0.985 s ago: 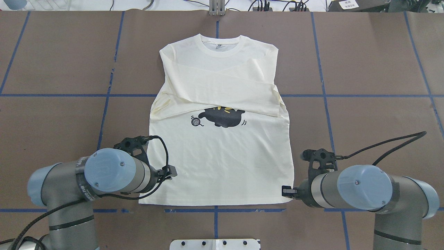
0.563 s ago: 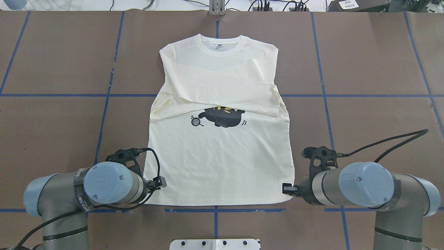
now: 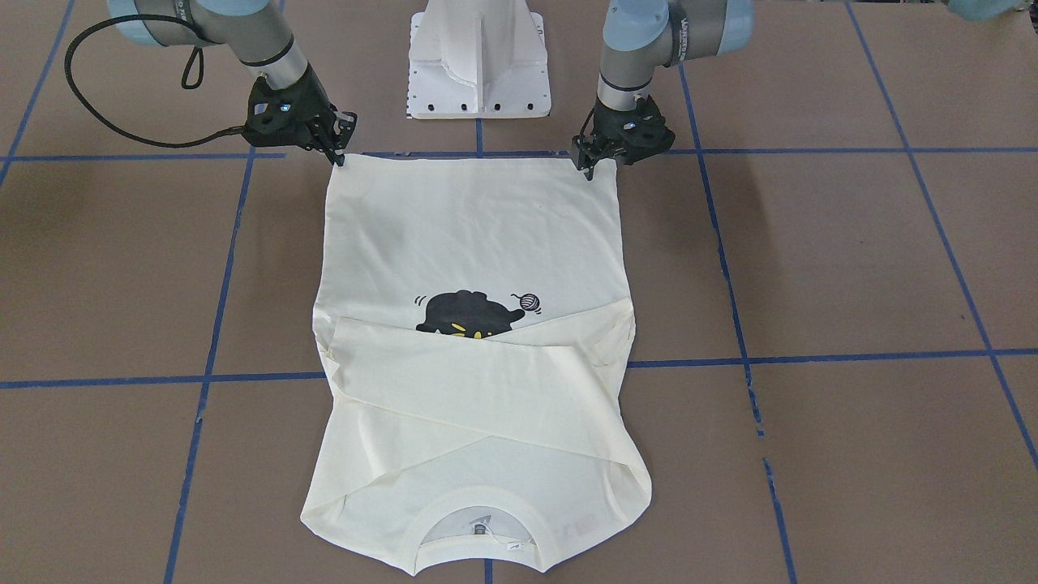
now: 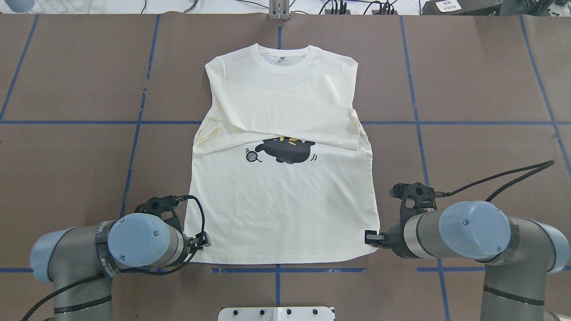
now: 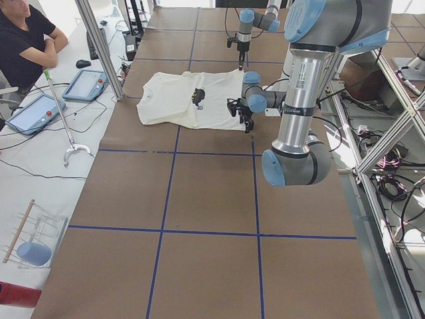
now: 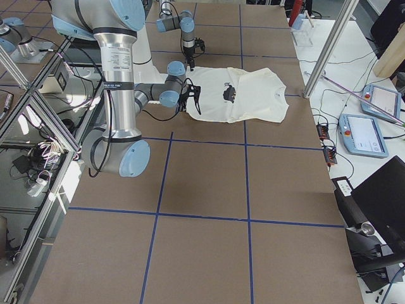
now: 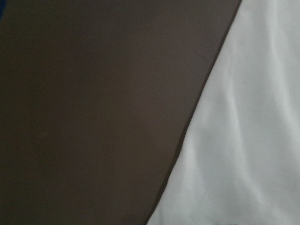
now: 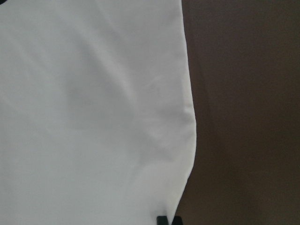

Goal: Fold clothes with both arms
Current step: 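Grasp both hem corners with the left and right grippers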

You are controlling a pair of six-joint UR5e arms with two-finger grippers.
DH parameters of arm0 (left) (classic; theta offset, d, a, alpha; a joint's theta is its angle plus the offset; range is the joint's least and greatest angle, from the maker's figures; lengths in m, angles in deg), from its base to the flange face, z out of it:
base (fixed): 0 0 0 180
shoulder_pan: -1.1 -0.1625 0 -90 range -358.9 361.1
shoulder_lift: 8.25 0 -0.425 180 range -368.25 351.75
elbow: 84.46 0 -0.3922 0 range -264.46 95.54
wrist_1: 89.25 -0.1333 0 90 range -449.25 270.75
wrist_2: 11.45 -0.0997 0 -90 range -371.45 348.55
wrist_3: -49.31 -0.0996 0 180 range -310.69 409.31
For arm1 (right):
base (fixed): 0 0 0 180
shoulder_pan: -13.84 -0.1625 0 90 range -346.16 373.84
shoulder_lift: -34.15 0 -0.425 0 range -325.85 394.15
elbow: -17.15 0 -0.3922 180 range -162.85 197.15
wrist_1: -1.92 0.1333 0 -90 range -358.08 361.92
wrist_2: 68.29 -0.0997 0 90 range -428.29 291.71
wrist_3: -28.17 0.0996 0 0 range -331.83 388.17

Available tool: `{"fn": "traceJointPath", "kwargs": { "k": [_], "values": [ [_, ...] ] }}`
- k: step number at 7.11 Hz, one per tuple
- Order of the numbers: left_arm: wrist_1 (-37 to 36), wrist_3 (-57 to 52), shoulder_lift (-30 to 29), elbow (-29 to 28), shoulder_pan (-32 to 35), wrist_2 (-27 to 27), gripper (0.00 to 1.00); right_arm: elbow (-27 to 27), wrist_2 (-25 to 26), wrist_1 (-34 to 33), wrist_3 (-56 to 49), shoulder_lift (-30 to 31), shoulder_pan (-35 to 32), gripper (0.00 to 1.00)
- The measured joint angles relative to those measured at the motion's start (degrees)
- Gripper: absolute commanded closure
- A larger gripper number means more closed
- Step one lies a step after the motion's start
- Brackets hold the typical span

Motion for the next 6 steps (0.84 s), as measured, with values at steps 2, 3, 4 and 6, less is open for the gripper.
{"fn": "traceJointPath", "kwargs": {
  "k": [2, 3, 4, 6],
  "values": [
    [0.0, 0.1, 0.0, 0.1, 0.0, 0.1, 0.97, 0.0, 0.0, 0.0, 0.0, 0.0, -0.2, 1.00],
    [0.0, 0.1, -0.2, 0.1, -0.1, 0.2, 1.00, 0.0, 0.0, 0.0, 0.0, 0.0, -0.2, 1.00],
    [0.0, 0.1, -0.3, 0.1, -0.1, 0.4, 1.00, 0.0, 0.0, 0.0, 0.0, 0.1, -0.3, 1.00],
    [-0.7, 0.0, -0.4, 2.5, -0.2, 0.6, 1.00, -0.1, -0.4, 0.0, -0.1, 0.2, -0.5, 1.00]
  ]
}}
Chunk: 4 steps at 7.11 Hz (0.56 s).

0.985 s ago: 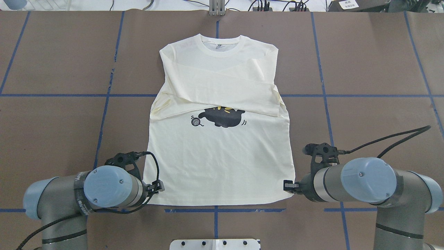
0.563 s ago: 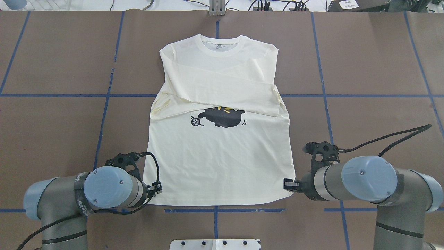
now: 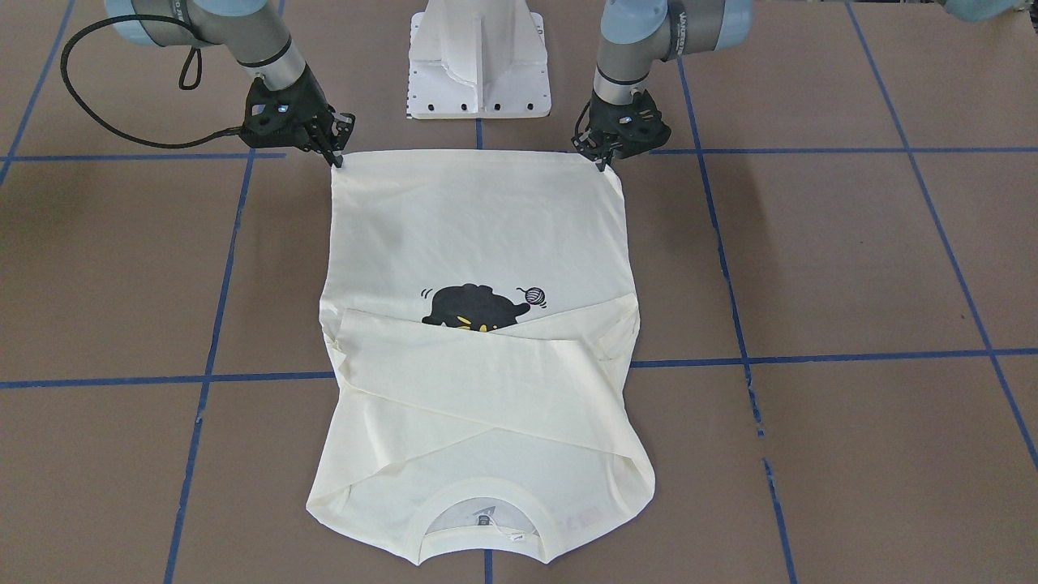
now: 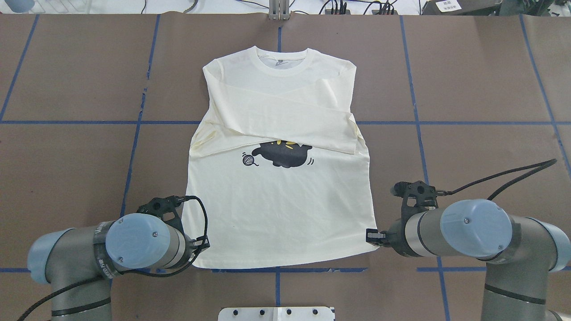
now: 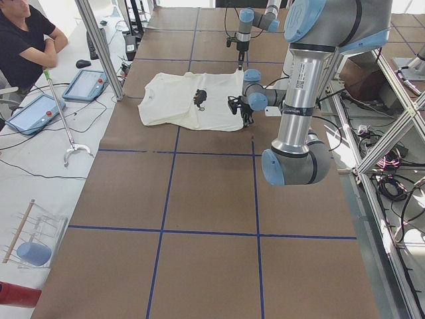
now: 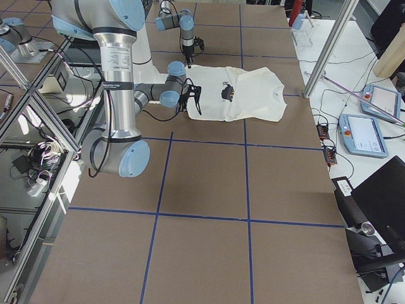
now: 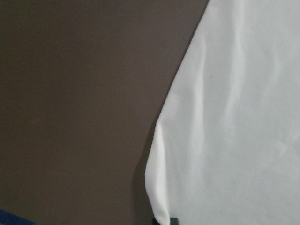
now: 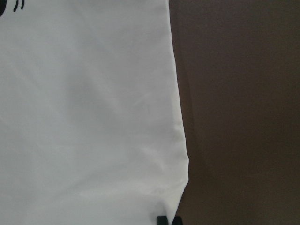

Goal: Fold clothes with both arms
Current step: 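Grasp both hem corners with the left and right grippers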

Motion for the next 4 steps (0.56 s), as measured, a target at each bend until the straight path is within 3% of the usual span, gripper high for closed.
{"fn": "traceJointPath", "kwargs": {
  "k": [2, 4],
  "values": [
    [-3.7, -0.5, 0.1, 4.8, 0.0, 0.4, 1.00, -1.3, -4.8, 0.1, -0.2, 1.1, -2.9, 1.00],
    [-6.3, -0.7, 0.0, 9.8, -1.8, 0.6, 1.00, -6.6, -8.1, 0.1, -0.7, 5.4, -3.7, 1.00]
  ]
}}
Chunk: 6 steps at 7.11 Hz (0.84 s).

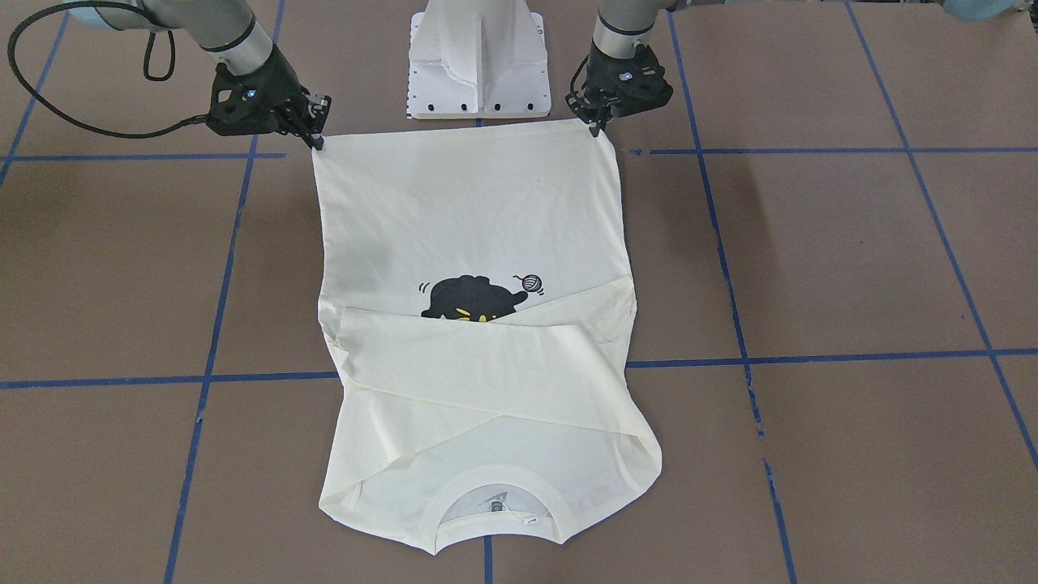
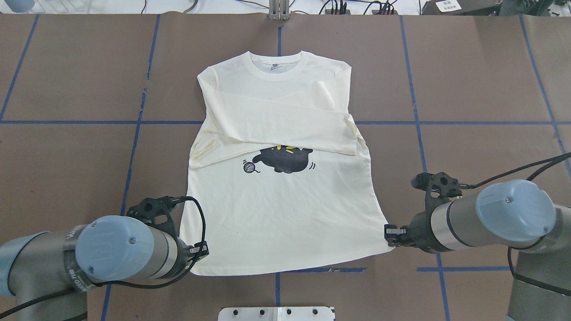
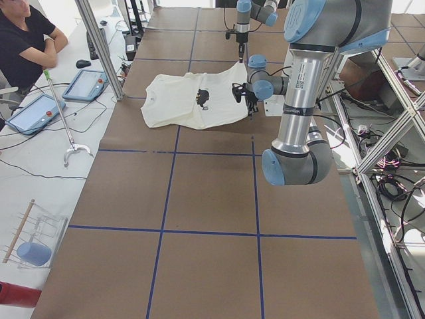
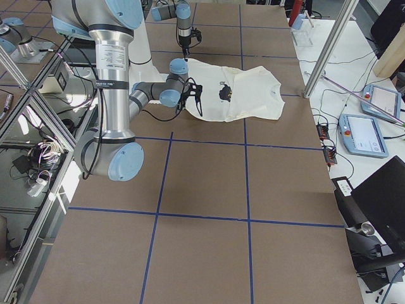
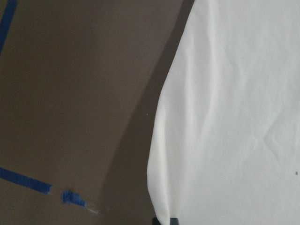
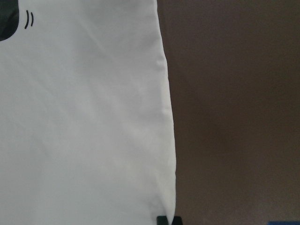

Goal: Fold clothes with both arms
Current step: 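Grasp both hem corners with the left and right grippers, then lift the hem and fold it toward the collar with both grippers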

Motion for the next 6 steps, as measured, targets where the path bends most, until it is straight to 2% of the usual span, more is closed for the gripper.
{"fn": "traceJointPath", "kwargs": {
  "k": [3, 5, 6],
  "values": [
    [-4.6, 0.0, -1.3, 7.9, -6.4, 1.0, 1.00, -10.0, -2.7, -0.1, 0.0, 7.9, 5.1, 1.00],
    [-7.3, 0.0, -2.9, 10.6, -7.3, 1.3, 1.00, -10.1, -3.9, 0.1, -0.1, 6.5, 5.1, 1.00],
    [-7.5, -0.2, -4.4, 10.6, -5.9, 1.5, 1.00, -7.4, -4.4, 0.1, -0.7, 2.3, 2.0, 1.00]
  ]
}}
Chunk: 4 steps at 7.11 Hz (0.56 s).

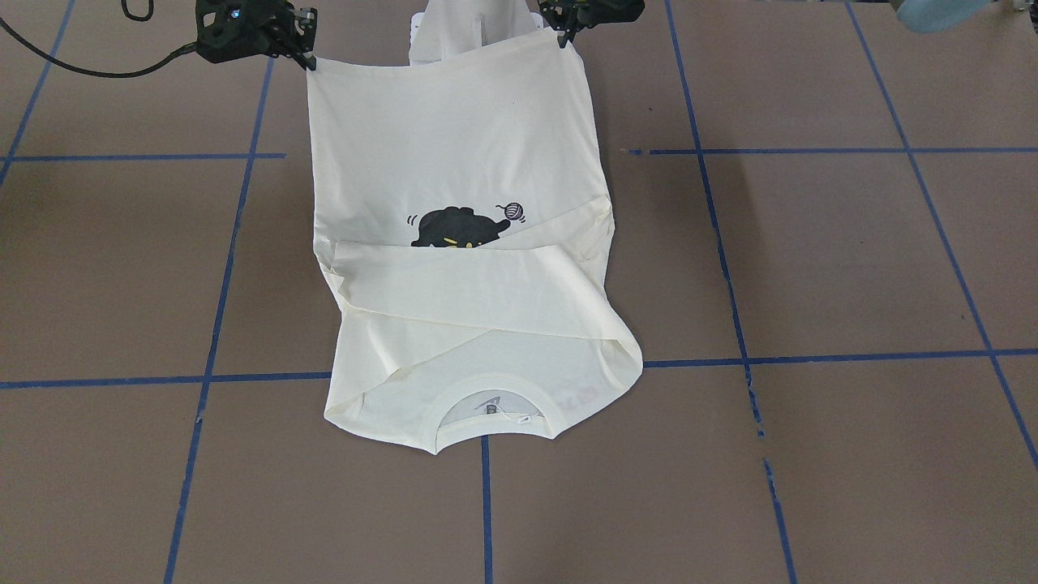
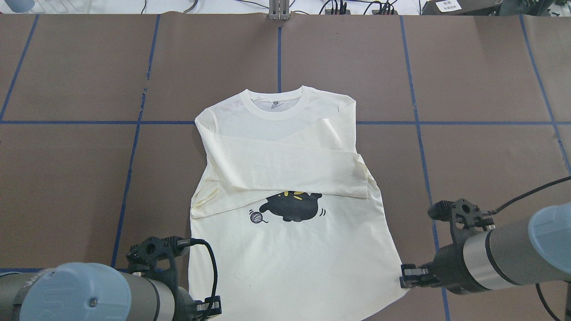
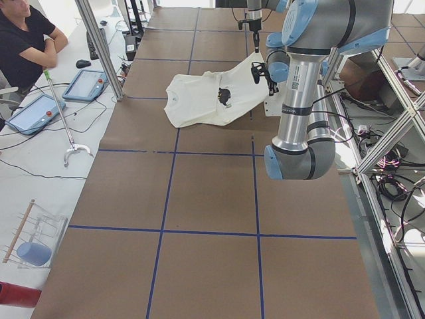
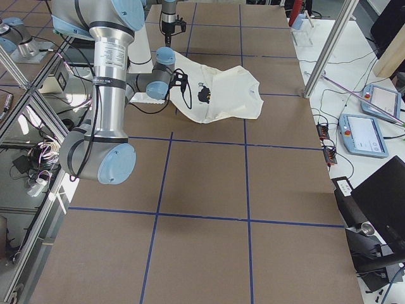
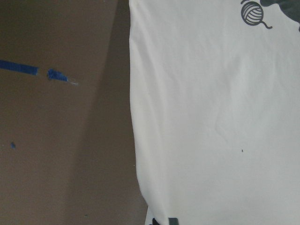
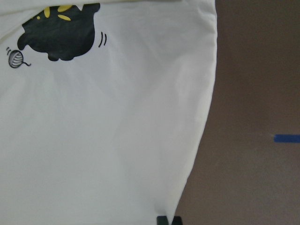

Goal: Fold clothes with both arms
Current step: 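Lift the hem and fold it toward the collar with both grippers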

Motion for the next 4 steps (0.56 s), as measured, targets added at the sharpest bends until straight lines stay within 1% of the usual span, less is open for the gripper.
{"fn": "traceJointPath", "kwargs": {
  "k": [1, 2, 4],
  "values": [
    [0.0, -1.3, -1.1, -0.5, 3.2, 0.1, 1.00, 3.7, -1.0, 0.0, -2.1, -4.4, -4.7, 1.00],
    [0.1, -4.4, -2.1, -2.0, 8.1, 1.4, 1.00, 7.7, -2.7, 0.0, -5.5, -8.1, -10.4, 1.00],
    [0.2, -11.8, -5.2, -7.6, 20.3, 7.6, 1.00, 17.5, -6.5, 0.0, -9.4, -16.7, -21.3, 1.00]
  ]
}}
